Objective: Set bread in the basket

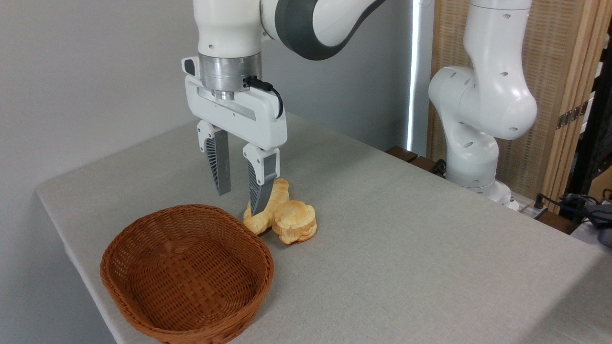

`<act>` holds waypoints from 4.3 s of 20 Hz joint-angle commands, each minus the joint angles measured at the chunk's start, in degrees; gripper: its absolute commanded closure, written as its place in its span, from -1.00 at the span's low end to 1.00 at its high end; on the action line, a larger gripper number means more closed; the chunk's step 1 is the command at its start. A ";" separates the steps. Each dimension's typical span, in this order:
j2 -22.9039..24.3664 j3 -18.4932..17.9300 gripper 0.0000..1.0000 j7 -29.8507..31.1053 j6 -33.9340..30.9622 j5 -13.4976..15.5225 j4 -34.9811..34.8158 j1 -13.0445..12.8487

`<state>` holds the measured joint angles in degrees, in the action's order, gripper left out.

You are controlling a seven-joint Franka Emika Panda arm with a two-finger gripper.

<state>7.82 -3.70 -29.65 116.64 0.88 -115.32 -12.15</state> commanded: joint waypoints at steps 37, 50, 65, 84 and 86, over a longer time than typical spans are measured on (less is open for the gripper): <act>-0.09 -1.58 -1.00 -23.00 -7.13 0.35 -0.42 -0.42; 5.28 -1.05 -1.00 -41.87 -10.90 -0.18 -8.87 -1.56; 1.06 0.44 -1.00 -48.22 -10.29 -2.99 -8.78 -2.26; -2.37 1.15 -0.99 -48.14 -8.45 -3.17 -8.52 -2.26; -2.37 1.15 -0.63 -47.87 -8.10 -3.17 -8.52 -2.26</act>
<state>5.64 -2.57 -76.95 107.43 -1.62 -124.10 -14.35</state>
